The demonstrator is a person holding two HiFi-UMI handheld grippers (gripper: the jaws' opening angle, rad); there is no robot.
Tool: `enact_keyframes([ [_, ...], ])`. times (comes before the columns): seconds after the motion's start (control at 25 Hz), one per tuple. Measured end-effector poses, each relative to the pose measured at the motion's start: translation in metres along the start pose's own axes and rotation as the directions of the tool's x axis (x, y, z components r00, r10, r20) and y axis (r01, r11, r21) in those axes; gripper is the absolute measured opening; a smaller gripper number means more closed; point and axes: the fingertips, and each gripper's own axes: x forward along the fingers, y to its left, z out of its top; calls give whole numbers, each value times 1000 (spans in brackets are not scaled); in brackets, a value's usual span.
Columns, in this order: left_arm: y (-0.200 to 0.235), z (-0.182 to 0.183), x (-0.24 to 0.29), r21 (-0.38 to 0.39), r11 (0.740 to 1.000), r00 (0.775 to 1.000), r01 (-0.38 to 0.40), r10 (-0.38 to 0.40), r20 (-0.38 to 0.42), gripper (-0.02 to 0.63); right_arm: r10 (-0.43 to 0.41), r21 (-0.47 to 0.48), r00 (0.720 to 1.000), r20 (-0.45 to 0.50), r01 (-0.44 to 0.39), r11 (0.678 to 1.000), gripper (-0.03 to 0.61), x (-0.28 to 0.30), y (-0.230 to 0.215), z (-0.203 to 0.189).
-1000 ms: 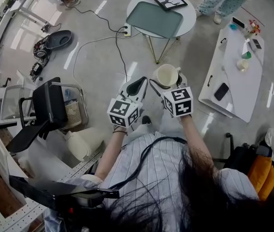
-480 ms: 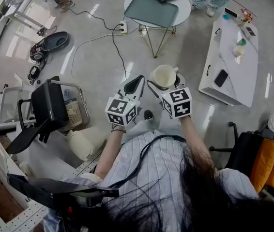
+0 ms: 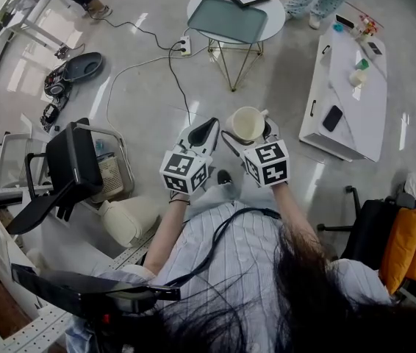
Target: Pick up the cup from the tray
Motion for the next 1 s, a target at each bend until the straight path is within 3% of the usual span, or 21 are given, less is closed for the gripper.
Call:
enact_keyframes([
  [1.0, 0, 10, 4, 10, 1000, 1000, 7, -8, 20, 14, -9, -8, 1000, 0, 9, 1000, 411, -2, -4, 5],
])
